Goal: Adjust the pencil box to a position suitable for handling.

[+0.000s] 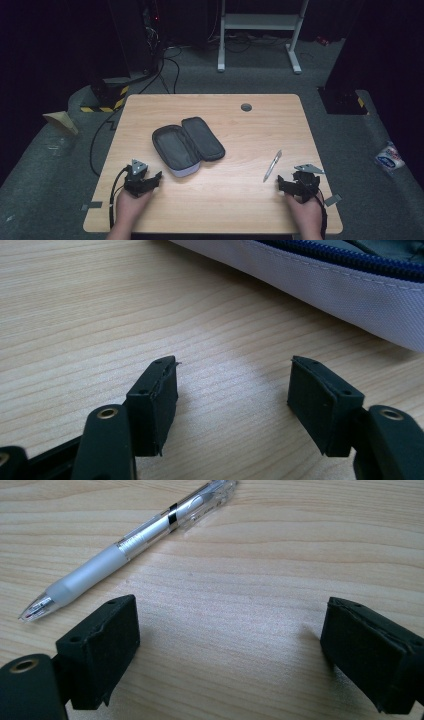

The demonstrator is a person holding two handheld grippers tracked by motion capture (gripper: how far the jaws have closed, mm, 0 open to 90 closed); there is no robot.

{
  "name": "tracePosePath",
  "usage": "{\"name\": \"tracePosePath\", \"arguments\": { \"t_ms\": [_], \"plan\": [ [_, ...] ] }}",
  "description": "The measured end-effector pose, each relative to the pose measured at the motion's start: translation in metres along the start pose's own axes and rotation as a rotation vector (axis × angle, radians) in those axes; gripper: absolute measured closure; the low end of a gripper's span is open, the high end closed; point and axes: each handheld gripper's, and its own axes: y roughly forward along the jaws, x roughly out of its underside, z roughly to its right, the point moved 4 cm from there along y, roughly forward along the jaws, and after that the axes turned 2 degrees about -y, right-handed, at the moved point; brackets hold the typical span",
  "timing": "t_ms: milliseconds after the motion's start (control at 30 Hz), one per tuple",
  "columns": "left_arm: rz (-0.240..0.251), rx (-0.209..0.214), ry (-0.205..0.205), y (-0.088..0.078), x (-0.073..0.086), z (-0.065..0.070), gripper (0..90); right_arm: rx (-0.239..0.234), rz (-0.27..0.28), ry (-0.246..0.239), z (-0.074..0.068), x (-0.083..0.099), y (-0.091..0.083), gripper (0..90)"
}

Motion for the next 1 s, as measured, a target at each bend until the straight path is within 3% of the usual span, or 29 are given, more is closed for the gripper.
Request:
{"name": "tracePosePath", "arguments": {
  "t_ms": [833,1000],
  "plan": [
    [-0.014,0.017,0.02,-0.0001,-0.0009,0.001,35.1,-0.003,0.002,-0.006,0.0004,0.0008,-0.001,9.6],
    [-0.022,0.02,0.038,-0.0011,-0.0021,0.0029,40.9,-0.005,0.004,-0.005,0.0006,0.0008,-0.0012,10.3]
  ]
}}
